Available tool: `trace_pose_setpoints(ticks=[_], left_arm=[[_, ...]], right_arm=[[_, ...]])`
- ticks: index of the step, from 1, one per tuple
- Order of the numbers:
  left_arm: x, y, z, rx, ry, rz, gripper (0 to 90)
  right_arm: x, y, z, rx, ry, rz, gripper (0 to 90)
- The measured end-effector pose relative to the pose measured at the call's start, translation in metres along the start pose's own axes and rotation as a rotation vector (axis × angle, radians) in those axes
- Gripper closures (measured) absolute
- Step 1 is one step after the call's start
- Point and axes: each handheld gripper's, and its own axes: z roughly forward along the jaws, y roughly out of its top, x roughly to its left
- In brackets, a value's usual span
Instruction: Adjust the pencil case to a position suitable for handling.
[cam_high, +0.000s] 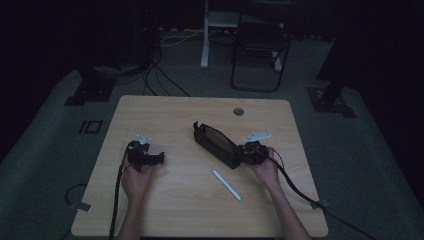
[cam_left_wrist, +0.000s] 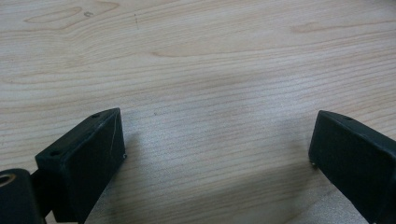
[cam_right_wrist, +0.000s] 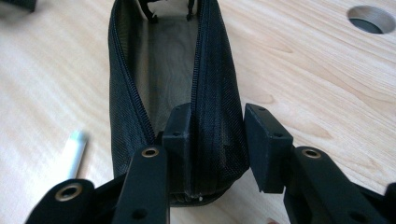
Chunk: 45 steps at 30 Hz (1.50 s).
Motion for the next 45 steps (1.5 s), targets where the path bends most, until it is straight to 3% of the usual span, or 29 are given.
trace_pose_setpoints(ticks=[1, 3, 11, 13, 14, 19, 27, 34, 45], left_arm=[[0.000, 0.000, 0.000, 0.000, 0.000, 0.000, 3.8], [0.000, 0.000, 0.000, -0.001, 0.000, 0.000, 3.8], [0.000, 0.000, 0.000, 0.000, 0.000, 0.000, 3.8], [0.000, 0.000, 0.000, -0.001, 0.000, 0.000, 3.8], [0.000, 0.000, 0.000, 0.000, 0.000, 0.000, 3.8], [0.000, 0.000, 0.000, 0.000, 0.000, 0.000, 3.8], [0.000, 0.000, 0.000, 0.000, 0.000, 0.000, 3.8], [0.000, 0.000, 0.000, 0.000, 0.000, 0.000, 3.8], [0.000, 0.000, 0.000, 0.002, 0.001, 0.001, 3.8]], right_arm=[[0.000, -0.003, -0.003, 0.007, 0.014, -0.036, 64.0], [0.000, -0.005, -0.006, 0.009, 0.032, -0.058, 64.2], [-0.005, -0.012, -0.014, 0.020, 0.084, -0.114, 65.8], [-0.006, -0.012, -0.016, 0.025, 0.089, -0.114, 63.2], [-0.007, -0.011, -0.018, 0.007, 0.091, -0.093, 53.5], [-0.008, -0.009, -0.023, -0.044, 0.072, -0.061, 41.2], [-0.007, -0.004, -0.040, -0.138, 0.023, -0.032, 36.9], [0.008, -0.008, -0.054, -0.151, 0.038, -0.070, 42.5], [0.039, -0.025, -0.066, -0.130, 0.030, -0.108, 36.4]])
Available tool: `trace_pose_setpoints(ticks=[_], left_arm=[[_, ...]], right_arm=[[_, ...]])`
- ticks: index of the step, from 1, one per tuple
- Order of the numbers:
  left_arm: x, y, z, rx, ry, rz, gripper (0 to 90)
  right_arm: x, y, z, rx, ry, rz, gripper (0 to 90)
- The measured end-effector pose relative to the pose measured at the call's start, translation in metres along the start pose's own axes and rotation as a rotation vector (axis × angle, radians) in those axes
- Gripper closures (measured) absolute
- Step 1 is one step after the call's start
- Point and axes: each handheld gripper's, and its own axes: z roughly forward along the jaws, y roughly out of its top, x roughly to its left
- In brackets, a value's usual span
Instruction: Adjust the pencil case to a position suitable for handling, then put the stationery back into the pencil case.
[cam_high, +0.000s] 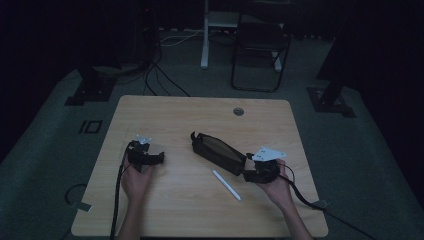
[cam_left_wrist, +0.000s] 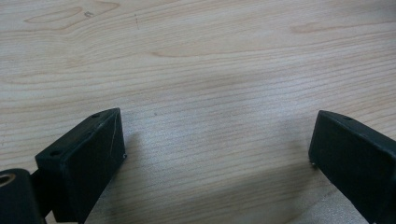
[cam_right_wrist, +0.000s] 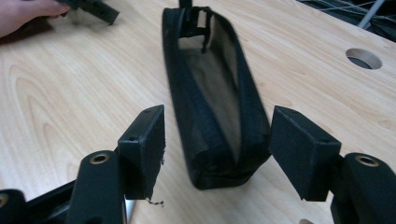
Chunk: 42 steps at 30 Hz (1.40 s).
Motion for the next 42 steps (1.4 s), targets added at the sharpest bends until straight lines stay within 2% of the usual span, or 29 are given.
trace_pose_setpoints(ticks=[6, 15, 19, 22, 32, 35, 42], left_arm=[[0.000, 0.000, 0.000, 0.000, 0.000, 0.000, 3.8], [0.000, 0.000, 0.000, 0.000, 0.000, 0.000, 3.8], [0.000, 0.000, 0.000, 0.000, 0.000, 0.000, 3.8], [0.000, 0.000, 0.000, 0.000, 0.000, 0.000, 3.8], [0.000, 0.000, 0.000, 0.000, 0.000, 0.000, 3.8], [0.000, 0.000, 0.000, 0.000, 0.000, 0.000, 3.8], [0.000, 0.000, 0.000, 0.000, 0.000, 0.000, 3.8]], right_arm=[[0.011, -0.008, 0.004, 0.011, 0.004, -0.028, 39.1], [0.021, -0.013, 0.004, 0.008, 0.027, -0.034, 43.5], [0.026, -0.016, 0.006, 0.023, 0.049, -0.056, 45.4], [0.030, -0.019, 0.009, 0.045, 0.048, -0.061, 45.3], [0.036, -0.024, 0.020, 0.074, 0.082, -0.045, 46.2], [0.040, -0.025, 0.025, 0.103, 0.069, -0.068, 48.9], [0.049, -0.022, 0.040, 0.125, 0.094, -0.088, 58.6]])
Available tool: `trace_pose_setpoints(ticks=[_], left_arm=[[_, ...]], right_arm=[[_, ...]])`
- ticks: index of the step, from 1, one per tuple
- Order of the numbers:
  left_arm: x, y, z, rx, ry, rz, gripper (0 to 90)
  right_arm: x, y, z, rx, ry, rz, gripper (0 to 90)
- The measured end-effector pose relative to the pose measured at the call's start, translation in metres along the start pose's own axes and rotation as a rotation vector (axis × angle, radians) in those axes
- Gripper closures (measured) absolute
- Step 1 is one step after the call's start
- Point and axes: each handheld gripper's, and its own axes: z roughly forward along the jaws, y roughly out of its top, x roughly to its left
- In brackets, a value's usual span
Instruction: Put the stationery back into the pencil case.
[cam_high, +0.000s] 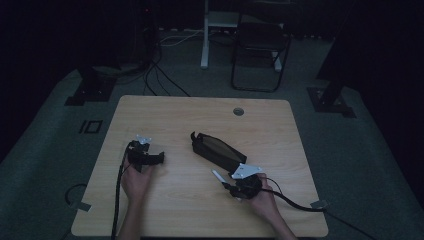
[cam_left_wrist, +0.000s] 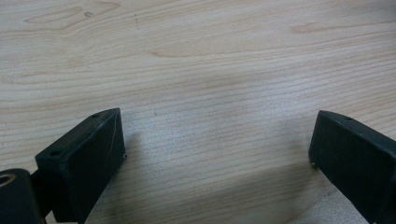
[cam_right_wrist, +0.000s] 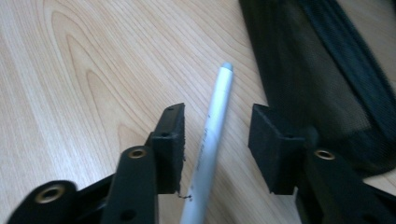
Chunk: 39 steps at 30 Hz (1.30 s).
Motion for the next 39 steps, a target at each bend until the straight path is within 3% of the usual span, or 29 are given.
trace_pose_setpoints(ticks=[11, 24, 34, 39], left_arm=[[0.000, 0.000, 0.000, 0.000, 0.000, 0.000, 3.8], [0.000, 0.000, 0.000, 0.000, 0.000, 0.000, 3.8], [0.000, 0.000, 0.000, 0.000, 0.000, 0.000, 3.8], [0.000, 0.000, 0.000, 0.000, 0.000, 0.000, 3.8]], right_arm=[[0.001, 0.000, 0.021, 0.061, 0.009, -0.015, 65.3], [0.000, -0.005, 0.023, 0.072, 0.000, -0.001, 67.9], [-0.004, -0.009, 0.018, 0.084, 0.048, 0.008, 77.9], [-0.007, -0.010, 0.017, 0.088, 0.064, 0.014, 78.3]])
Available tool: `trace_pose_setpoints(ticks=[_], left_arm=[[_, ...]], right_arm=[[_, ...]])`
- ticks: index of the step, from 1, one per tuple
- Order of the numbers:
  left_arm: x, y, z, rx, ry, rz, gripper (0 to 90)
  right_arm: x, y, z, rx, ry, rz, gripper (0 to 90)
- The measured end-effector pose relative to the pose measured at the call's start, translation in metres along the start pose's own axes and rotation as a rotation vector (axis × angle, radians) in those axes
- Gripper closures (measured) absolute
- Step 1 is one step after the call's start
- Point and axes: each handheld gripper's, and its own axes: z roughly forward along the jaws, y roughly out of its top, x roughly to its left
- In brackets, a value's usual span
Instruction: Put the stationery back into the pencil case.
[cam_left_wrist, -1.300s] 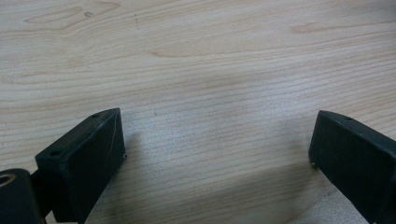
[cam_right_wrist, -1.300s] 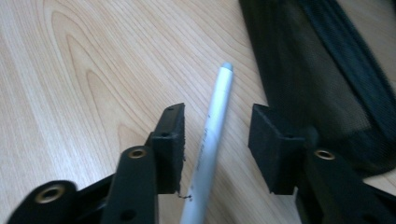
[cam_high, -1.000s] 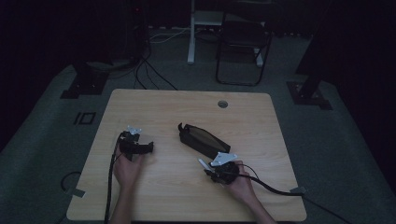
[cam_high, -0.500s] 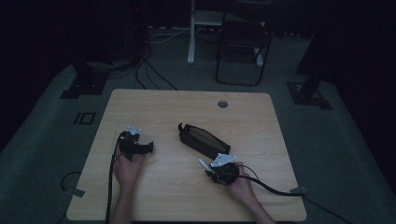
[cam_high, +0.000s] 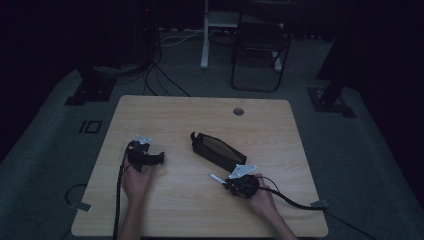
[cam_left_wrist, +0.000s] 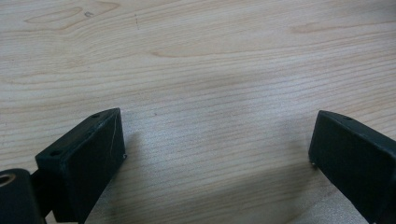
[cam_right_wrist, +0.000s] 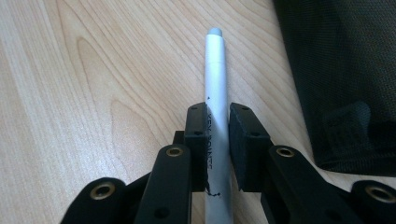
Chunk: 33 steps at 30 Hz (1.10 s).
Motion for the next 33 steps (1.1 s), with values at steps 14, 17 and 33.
trace_pose_setpoints(ticks=[14, 17, 33], left_arm=[[0.000, 0.000, 0.000, 0.000, 0.000, 0.000, 3.8], [0.000, 0.000, 0.000, 0.000, 0.000, 0.000, 3.8], [0.000, 0.000, 0.000, 0.000, 0.000, 0.000, 3.8]], right_arm=[[-0.002, -0.003, -0.003, 0.005, -0.002, 0.002, 78.8], [-0.001, -0.003, -0.004, 0.008, -0.002, -0.001, 78.8], [-0.001, 0.002, -0.018, -0.023, -0.007, -0.012, 78.8]])
